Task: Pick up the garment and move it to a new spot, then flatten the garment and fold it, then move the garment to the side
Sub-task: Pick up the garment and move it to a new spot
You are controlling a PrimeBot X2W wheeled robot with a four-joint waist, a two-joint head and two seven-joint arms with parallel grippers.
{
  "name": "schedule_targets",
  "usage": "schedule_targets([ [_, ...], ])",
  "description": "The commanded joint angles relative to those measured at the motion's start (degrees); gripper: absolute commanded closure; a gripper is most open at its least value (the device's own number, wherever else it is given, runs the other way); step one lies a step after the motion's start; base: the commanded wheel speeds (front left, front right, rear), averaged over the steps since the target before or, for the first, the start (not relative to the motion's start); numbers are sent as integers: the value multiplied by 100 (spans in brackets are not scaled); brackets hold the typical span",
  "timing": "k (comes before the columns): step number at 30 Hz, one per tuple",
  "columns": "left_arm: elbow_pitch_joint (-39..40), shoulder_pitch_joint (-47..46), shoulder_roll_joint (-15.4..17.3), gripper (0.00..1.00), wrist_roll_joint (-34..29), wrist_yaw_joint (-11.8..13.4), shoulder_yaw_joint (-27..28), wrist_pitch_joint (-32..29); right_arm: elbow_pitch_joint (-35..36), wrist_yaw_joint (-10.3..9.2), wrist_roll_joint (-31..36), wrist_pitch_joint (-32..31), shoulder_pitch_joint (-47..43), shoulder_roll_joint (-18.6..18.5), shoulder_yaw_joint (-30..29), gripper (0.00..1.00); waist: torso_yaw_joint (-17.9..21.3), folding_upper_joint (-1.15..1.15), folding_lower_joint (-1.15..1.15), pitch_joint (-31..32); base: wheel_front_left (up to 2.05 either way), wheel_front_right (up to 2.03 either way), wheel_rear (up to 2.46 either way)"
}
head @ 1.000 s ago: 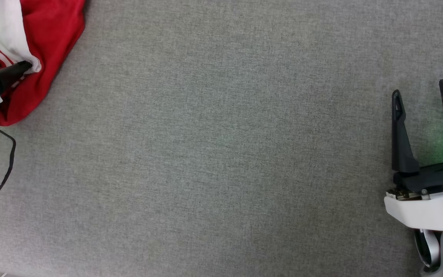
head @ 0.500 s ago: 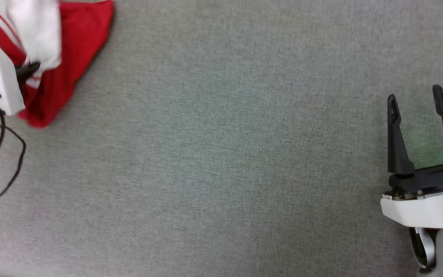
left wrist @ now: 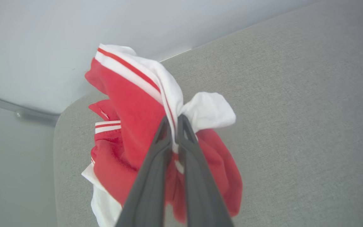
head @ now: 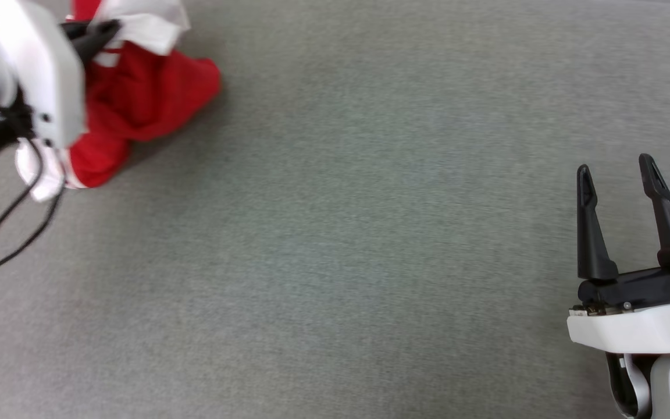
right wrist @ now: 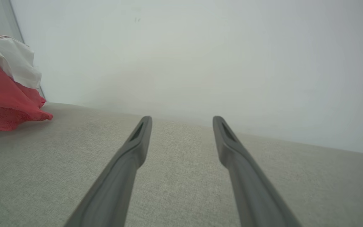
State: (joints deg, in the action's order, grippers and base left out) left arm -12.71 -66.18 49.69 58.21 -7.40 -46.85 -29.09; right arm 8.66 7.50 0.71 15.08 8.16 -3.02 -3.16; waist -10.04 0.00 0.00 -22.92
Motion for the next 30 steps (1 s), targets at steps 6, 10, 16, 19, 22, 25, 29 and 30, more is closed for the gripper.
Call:
schedule_targets([
  [6,549,-261,-524,100,-144,2,-404,41,-51,-2,-252,13,-95,23,-12,0,574,0,0,211,0,0,0],
  [10,684,-382,-1003,100,-242,2,-722,123,-70,-2,-365,14,-71,22,-25,0,942,0,0,216,0,0,0],
  [16,582,-508,-1880,100,-371,2,-1467,392,-64,-2,-513,14,-2,22,-54,0,1448,0,0,96,0,0,0],
  [19,394,-525,-2306,100,-306,2,-1906,619,-63,-2,-579,13,26,21,-74,0,1610,0,0,-2,0,0,0],
  [22,147,-369,-2720,100,-253,2,-2346,870,-57,-2,-634,13,42,22,-80,0,1707,0,0,-101,0,0,0],
  [25,-124,-105,-3103,100,-313,2,-2588,1007,-62,-2,-660,13,74,22,-78,0,1761,0,0,-175,0,0,0],
  [29,-309,512,-3561,100,-605,1,-2652,845,-77,-2,-684,13,124,22,-72,0,1801,0,0,-237,0,0,0],
  [30,-309,692,-3645,100,-674,1,-2654,755,-84,-2,-691,13,129,22,-81,0,1802,0,0,-243,0,0,0],
])
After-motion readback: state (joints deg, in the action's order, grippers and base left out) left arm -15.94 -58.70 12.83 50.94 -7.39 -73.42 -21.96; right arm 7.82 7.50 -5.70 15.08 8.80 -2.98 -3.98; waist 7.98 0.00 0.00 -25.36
